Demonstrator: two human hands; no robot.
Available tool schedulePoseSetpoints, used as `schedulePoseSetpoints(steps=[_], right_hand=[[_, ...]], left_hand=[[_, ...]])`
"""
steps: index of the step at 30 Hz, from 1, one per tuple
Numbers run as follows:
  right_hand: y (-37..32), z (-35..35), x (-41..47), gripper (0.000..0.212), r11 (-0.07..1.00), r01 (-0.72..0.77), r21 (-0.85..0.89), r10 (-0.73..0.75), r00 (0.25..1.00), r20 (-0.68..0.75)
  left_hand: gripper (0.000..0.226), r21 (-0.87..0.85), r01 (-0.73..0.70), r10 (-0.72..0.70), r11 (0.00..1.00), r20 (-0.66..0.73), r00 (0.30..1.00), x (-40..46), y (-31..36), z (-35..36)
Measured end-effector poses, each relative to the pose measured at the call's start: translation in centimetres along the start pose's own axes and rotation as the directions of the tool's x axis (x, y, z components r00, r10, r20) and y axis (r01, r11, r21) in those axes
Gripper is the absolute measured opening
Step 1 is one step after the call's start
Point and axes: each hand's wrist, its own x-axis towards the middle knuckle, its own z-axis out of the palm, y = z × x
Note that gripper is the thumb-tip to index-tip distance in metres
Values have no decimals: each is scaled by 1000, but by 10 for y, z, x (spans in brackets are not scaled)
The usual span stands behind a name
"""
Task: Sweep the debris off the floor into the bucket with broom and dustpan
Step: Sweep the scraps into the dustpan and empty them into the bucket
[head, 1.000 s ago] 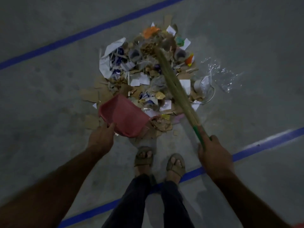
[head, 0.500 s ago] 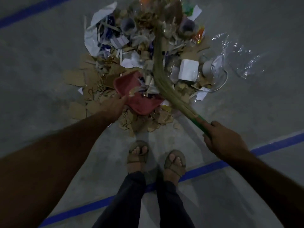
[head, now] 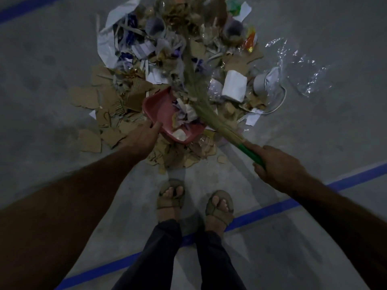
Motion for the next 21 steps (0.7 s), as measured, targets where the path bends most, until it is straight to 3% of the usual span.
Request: schedulePoseSetpoints(steps=[5,11,15,16,19,21], right_hand=[[5,5,-28,71,998,69,1,-69,997,24],[-13,5,-76,70,1000,19,3,-19,1000,11],[-44,-2,-121,79,999,42,-21,-43,999,-24],[-53,-6,-134,79,998,51,-45,-53,997,-58],[-74,-18,-174,71,989,73,-131,-94,982,-162],[-87,-34,-200,71,989,59,-138,-81,983,-165]], left_hand=[[21,-85,67,-66,994,12,998,-18,-9,6],[31,-106,97,-104,990,-60,993,-65,4,5],[26,-226,245,-264,943,-56,963,-93,29,-28],[29,-260,276,-300,925,-57,952,-100,34,-39],[56,-159,191,-211,969,-118,970,-127,52,-69],[61,-165,209,-234,964,-143,962,-146,61,-96]])
